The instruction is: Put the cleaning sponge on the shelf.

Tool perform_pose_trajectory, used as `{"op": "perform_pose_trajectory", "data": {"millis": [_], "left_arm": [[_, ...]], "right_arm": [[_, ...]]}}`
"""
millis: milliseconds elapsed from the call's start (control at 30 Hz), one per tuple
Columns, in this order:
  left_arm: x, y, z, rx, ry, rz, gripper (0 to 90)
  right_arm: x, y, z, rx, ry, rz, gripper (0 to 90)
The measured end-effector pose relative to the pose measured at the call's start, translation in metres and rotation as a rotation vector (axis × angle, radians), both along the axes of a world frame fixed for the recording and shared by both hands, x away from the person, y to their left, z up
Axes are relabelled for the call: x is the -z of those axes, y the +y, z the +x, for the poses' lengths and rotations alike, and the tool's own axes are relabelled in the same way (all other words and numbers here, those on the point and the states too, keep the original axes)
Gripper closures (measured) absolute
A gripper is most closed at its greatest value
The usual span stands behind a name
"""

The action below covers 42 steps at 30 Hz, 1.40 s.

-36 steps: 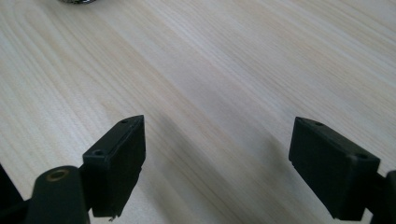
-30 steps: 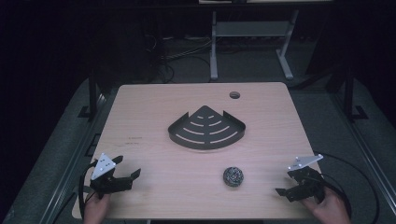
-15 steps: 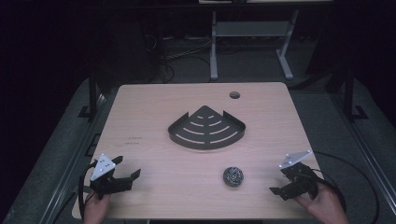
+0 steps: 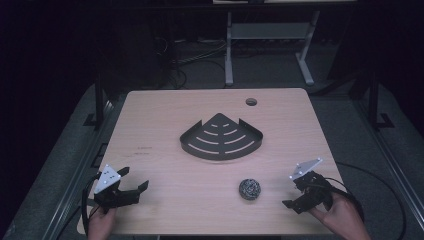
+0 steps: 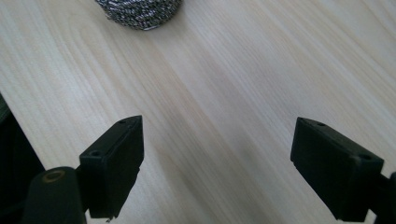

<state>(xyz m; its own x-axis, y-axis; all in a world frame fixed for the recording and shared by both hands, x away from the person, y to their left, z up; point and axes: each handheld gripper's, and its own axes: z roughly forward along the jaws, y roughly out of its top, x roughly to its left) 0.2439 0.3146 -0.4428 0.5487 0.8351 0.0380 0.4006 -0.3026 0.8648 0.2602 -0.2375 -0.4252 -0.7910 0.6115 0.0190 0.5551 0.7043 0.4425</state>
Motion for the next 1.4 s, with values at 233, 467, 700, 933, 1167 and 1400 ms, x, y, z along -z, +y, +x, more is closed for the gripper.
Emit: {"op": "perform_pose_trajectory", "data": {"millis": [233,467,700,933,1167,1400], "left_arm": [[0.000,0.000,-0.001,0.001,-0.003,0.001,13.7],[0.000,0.001,-0.001,-0.006,-0.001,-0.005,13.7],[0.000,0.003,-0.002,-0.007,-0.002,-0.003,13.7],[-0.001,0.004,-0.003,-0.014,-0.005,-0.007,13.7],[-0.001,0.004,-0.002,-0.014,-0.008,-0.013,13.7],[-0.001,0.006,-0.003,-0.013,-0.006,-0.012,13.7]], "right_arm": [[-0.007,0.011,0.003,-0.035,-0.004,-0.016,17.1],[-0.012,0.023,0.007,-0.066,-0.005,-0.027,17.2],[-0.016,0.037,0.013,-0.114,-0.005,-0.041,17.1],[-0.021,0.046,0.017,-0.138,-0.005,-0.055,17.1],[-0.022,0.059,0.022,-0.174,-0.003,-0.048,17.1],[-0.022,0.070,0.026,-0.201,0.008,-0.058,17.1]]}}
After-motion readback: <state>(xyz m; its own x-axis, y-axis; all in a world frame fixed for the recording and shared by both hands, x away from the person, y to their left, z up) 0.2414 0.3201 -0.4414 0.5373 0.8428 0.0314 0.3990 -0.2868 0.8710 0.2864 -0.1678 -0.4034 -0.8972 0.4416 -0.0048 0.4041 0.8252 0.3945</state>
